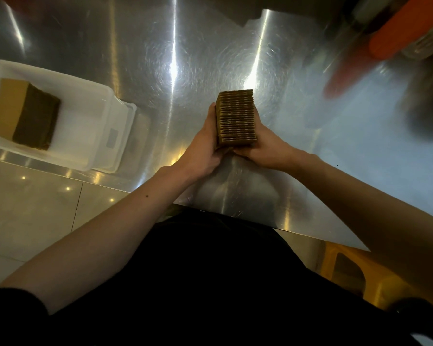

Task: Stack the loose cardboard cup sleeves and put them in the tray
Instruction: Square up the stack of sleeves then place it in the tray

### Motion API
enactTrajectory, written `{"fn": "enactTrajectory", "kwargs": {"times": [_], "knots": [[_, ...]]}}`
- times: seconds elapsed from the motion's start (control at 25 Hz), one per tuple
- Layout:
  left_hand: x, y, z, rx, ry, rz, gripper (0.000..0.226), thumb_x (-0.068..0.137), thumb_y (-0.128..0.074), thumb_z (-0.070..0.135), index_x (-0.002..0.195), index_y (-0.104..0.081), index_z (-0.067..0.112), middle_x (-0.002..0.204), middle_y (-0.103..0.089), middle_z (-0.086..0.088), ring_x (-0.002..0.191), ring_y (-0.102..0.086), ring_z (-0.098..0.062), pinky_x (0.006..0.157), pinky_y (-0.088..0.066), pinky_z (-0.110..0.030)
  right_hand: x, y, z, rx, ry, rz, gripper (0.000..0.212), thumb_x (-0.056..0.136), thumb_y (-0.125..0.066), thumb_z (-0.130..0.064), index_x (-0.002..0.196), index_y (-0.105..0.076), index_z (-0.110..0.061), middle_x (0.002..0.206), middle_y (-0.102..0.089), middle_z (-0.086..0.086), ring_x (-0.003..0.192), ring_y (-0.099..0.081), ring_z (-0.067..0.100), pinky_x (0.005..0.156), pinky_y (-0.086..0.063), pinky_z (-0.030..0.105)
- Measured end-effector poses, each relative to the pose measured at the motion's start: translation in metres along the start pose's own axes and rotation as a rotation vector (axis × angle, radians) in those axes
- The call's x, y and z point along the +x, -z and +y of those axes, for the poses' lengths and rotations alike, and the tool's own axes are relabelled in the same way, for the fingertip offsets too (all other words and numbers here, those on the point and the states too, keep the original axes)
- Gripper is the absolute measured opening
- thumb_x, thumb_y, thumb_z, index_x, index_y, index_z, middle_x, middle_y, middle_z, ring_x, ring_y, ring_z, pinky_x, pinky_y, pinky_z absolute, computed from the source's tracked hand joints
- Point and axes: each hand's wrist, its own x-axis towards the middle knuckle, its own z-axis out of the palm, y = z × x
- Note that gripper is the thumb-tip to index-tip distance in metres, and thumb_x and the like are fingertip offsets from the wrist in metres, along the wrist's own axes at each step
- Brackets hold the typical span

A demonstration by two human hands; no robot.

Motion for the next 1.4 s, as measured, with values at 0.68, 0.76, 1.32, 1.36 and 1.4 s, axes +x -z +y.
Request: {"fn": "enactTrajectory", "kwargs": {"times": [0.68, 0.76, 1.32, 1.36, 1.4], "knots": [[0.001, 0.004, 0.0, 0.058, -0.034, -0.029, 0.079, 0.088, -0.067, 0.01, 0.149, -0.017, 0.006, 0.122, -0.058, -0.002, 0.106, -0.06, -0.015, 0.086, -0.038, -0.001, -0.003, -0.002, 0.005, -0.033, 0.034, 0.053, 0.089, 0.085, -0.071, -0.015, 0.151, -0.012, -0.007, 0.132, -0.026, -0.017, 0.106, -0.038, -0.03, 0.088, -0.028, -0.008], [0.001, 0.005, 0.0, 0.067, -0.038, -0.035, 0.078, 0.088, -0.068, 0.012, 0.148, -0.018, 0.005, 0.121, -0.056, -0.001, 0.105, -0.059, -0.014, 0.085, -0.037, 0.0, -0.004, -0.002, 0.005, -0.034, 0.037, 0.057, 0.088, 0.085, -0.071, -0.015, 0.151, -0.014, -0.008, 0.135, -0.027, -0.016, 0.111, -0.038, -0.021, 0.092, -0.025, -0.007], [0.009, 0.031, 0.016, 0.177, 0.041, -0.196, 0.082, 0.083, -0.077, 0.02, 0.146, -0.028, 0.005, 0.143, -0.05, -0.012, 0.128, -0.05, -0.02, 0.101, -0.038, -0.02, -0.014, 0.009, -0.008, -0.002, 0.035, 0.094, 0.077, 0.082, -0.075, -0.024, 0.145, -0.031, -0.018, 0.13, -0.043, -0.017, 0.112, -0.04, -0.026, 0.091, -0.032, -0.003], [0.009, 0.036, 0.018, 0.185, 0.064, -0.235, 0.084, 0.083, -0.078, 0.021, 0.148, -0.027, 0.006, 0.145, -0.05, -0.012, 0.13, -0.05, -0.021, 0.105, -0.039, -0.027, -0.016, 0.012, -0.01, 0.018, 0.019, 0.081, 0.078, 0.081, -0.076, -0.026, 0.145, -0.03, -0.02, 0.129, -0.044, -0.018, 0.111, -0.041, -0.026, 0.09, -0.033, -0.003], [0.009, 0.042, 0.021, 0.193, 0.081, -0.27, 0.085, 0.083, -0.078, 0.022, 0.149, -0.026, 0.006, 0.145, -0.05, -0.012, 0.132, -0.05, -0.022, 0.108, -0.041, -0.033, -0.019, 0.015, -0.012, 0.033, 0.008, 0.07, 0.08, 0.081, -0.076, -0.028, 0.145, -0.03, -0.021, 0.13, -0.045, -0.018, 0.111, -0.042, -0.025, 0.09, -0.034, -0.003]]}}
